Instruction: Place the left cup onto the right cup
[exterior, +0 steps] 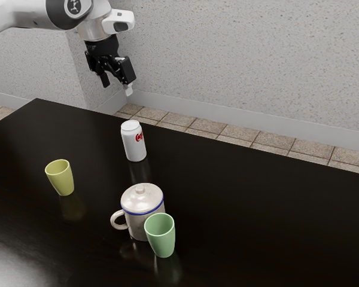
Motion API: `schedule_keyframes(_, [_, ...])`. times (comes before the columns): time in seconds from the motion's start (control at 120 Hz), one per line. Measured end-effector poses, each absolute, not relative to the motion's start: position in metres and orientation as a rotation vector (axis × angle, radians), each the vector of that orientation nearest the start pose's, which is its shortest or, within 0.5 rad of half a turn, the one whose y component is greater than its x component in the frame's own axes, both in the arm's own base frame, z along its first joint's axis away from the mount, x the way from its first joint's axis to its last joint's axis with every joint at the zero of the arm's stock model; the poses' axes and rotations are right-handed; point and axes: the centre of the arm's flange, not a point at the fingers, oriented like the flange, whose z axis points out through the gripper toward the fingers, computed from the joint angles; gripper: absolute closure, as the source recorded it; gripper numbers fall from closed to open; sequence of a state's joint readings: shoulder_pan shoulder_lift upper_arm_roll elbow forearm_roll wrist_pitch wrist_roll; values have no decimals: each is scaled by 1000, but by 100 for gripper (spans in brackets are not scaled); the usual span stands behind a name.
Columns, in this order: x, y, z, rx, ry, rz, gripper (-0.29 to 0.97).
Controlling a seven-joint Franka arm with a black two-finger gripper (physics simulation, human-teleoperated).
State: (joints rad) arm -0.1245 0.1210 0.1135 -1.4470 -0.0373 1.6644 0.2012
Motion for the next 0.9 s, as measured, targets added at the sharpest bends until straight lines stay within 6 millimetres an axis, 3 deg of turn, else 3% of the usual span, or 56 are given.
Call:
schedule_keyframes(0.3, [602, -13, 619, -3132, 346, -142, 0])
schedule_keyframes(0.433, [591, -2, 593, -3147, 320, -52, 0])
schedule_keyframes(0.567, [575, 29, 566, -3161, 238, 37, 0])
schedule_keyframes(0.758, [571, 104, 532, -3164, 29, 96, 0])
schedule_keyframes(0.9, [549, 114, 496, -3159, 3, 133, 0])
